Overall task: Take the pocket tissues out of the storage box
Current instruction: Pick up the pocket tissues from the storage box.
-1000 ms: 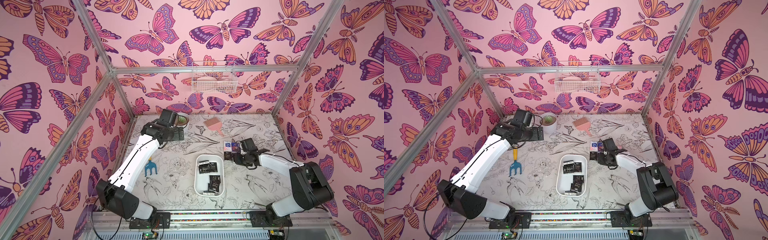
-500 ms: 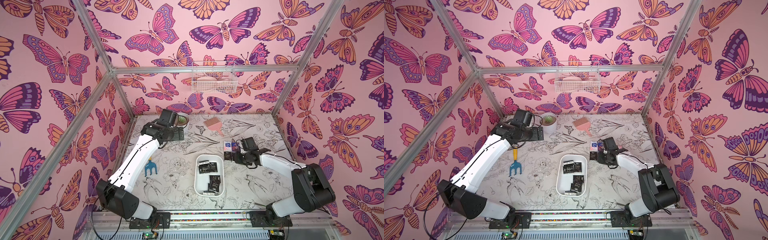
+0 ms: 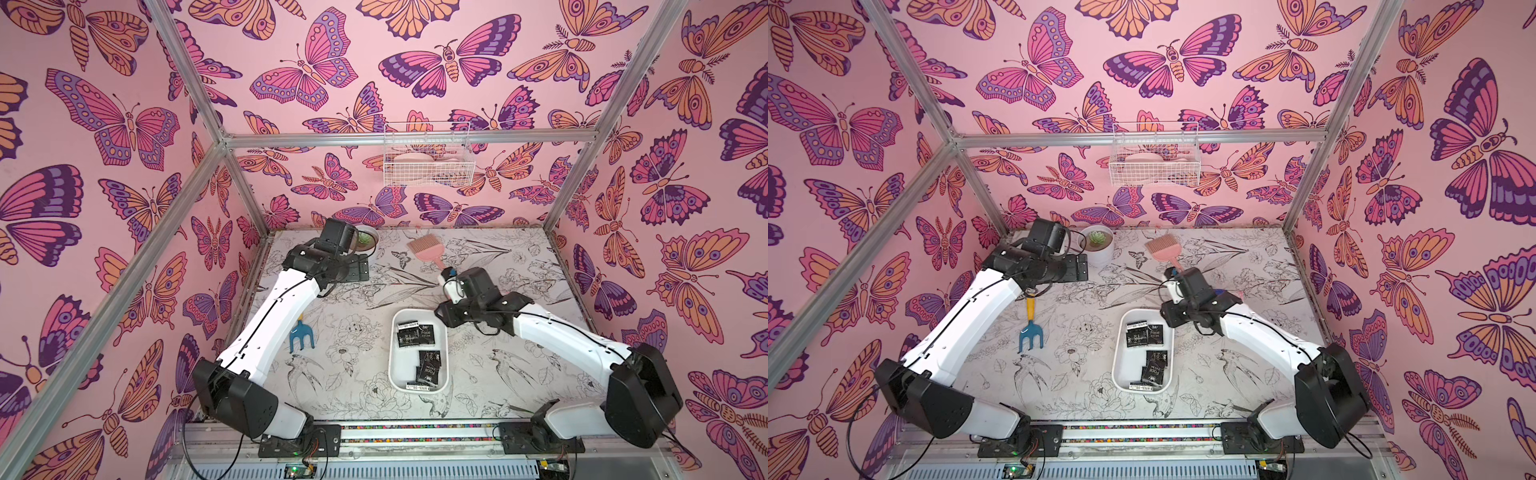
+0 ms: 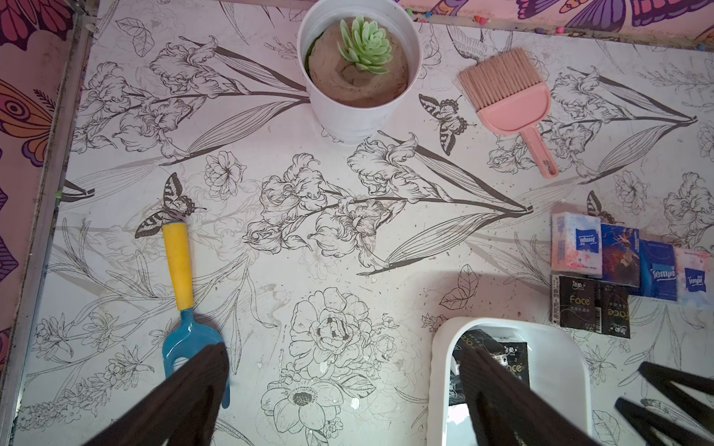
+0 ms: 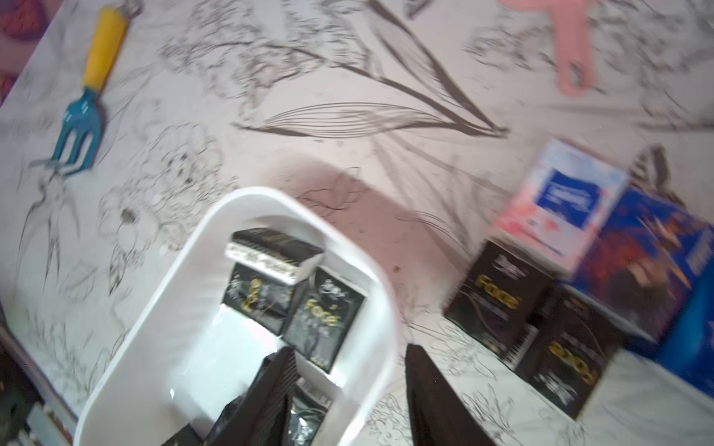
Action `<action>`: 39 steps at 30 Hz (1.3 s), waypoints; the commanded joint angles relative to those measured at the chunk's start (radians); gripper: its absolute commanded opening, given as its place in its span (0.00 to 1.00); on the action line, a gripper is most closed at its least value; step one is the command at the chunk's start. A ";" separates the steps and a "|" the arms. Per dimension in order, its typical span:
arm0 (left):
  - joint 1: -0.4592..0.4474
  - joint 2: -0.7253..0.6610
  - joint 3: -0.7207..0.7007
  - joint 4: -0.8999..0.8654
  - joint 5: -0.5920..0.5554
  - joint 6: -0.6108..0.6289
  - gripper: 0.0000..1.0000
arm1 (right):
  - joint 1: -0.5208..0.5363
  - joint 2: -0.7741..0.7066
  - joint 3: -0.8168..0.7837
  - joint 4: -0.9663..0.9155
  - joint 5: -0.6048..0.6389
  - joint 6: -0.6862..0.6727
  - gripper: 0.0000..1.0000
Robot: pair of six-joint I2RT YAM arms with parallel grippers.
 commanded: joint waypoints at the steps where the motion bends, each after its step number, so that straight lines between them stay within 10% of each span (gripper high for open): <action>1: -0.007 0.009 0.003 -0.022 0.006 -0.001 1.00 | 0.054 0.054 0.037 -0.001 0.049 -0.247 0.54; 24: 0.005 0.000 -0.005 -0.026 -0.009 0.014 1.00 | 0.155 0.389 0.134 0.172 0.160 -0.573 0.59; 39: 0.025 0.009 0.009 -0.024 0.017 0.014 1.00 | 0.154 0.258 0.111 0.131 0.020 -0.521 0.15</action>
